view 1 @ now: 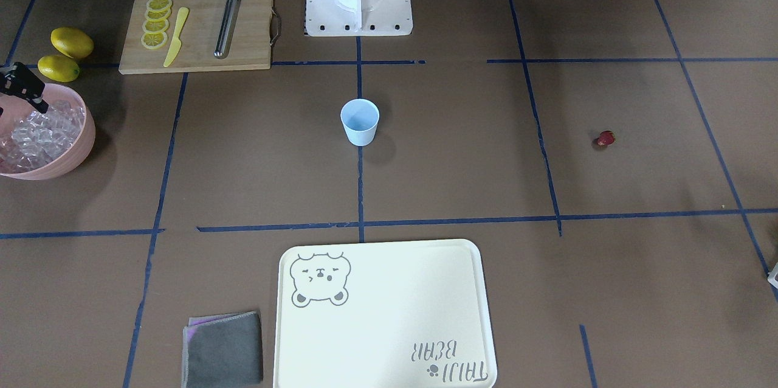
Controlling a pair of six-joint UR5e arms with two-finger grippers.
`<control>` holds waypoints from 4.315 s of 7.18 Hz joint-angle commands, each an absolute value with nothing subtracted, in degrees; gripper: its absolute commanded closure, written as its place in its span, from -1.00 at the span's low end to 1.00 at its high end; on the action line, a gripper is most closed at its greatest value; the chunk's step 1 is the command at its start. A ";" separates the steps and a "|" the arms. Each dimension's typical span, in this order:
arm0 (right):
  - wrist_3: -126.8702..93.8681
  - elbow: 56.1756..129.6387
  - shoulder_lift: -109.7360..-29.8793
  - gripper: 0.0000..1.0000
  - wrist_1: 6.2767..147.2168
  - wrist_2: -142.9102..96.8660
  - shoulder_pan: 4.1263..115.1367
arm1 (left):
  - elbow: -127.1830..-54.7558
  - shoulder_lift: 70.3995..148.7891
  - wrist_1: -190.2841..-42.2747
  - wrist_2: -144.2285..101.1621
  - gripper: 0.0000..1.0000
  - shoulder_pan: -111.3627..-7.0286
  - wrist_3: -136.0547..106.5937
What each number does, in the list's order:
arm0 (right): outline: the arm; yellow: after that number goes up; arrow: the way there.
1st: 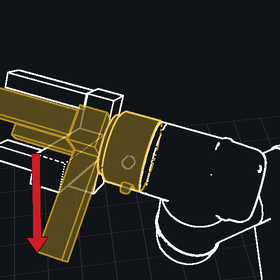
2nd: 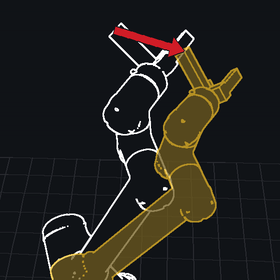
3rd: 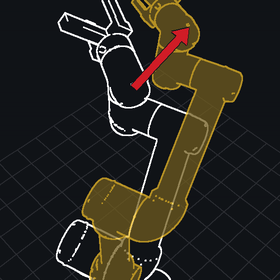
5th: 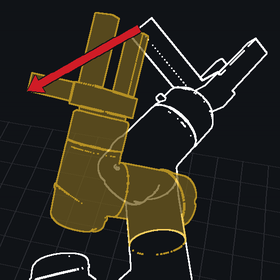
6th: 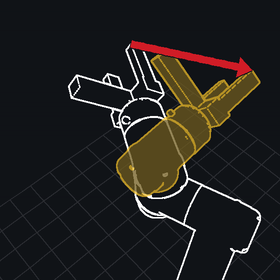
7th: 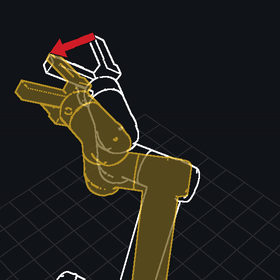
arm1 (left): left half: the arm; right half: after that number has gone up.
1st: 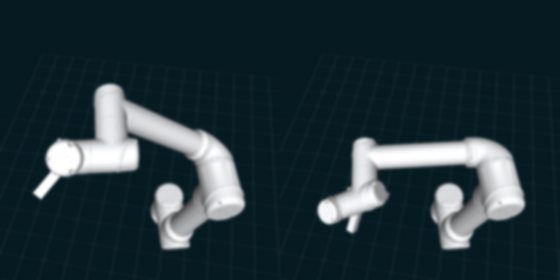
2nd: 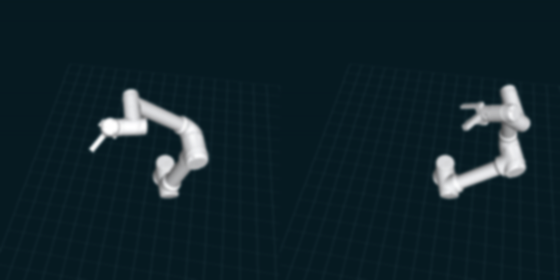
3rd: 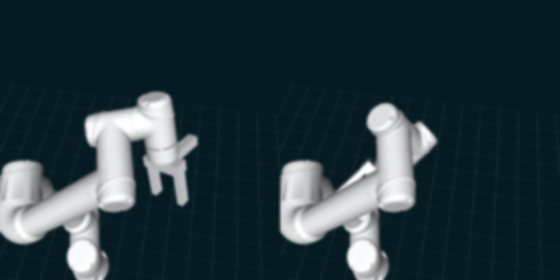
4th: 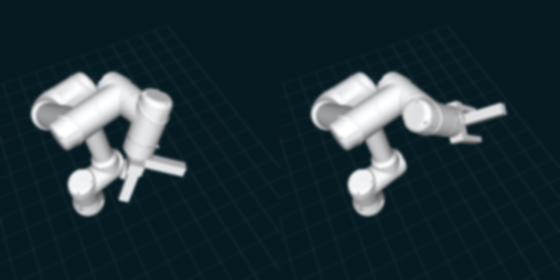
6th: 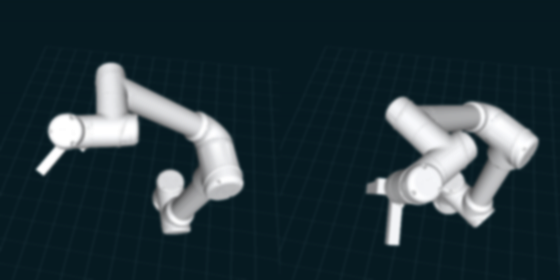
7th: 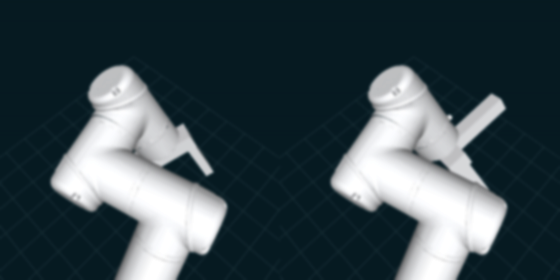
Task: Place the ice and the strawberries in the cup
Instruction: 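Lower the right gripper into the pink bowl and grasp an ice cube, then carry the ice cube with the right gripper over the blue cup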
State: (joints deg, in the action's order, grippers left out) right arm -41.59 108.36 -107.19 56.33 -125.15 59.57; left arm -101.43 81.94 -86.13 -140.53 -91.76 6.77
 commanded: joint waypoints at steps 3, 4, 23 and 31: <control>-41.75 106.88 -107.23 -0.50 56.25 -123.22 57.13 | -101.51 81.91 -86.13 -140.54 -1.00 -91.76 6.77; -41.57 106.88 -107.23 -0.40 56.25 -123.22 57.04 | -101.51 81.91 -86.13 -140.54 -1.00 -91.76 6.77; -69.92 109.20 -50.15 1.00 101.34 -106.65 31.06 | -102.04 82.09 -86.04 -140.71 -1.00 -91.76 6.77; -75.32 100.11 -43.86 -0.98 100.99 -98.61 22.41 | -101.34 82.09 -86.13 -140.71 -1.00 -91.76 6.77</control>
State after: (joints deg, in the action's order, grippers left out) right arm -75.45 100.15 -43.88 100.96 -98.68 22.41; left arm -101.40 82.09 -86.13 -140.65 -91.73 6.79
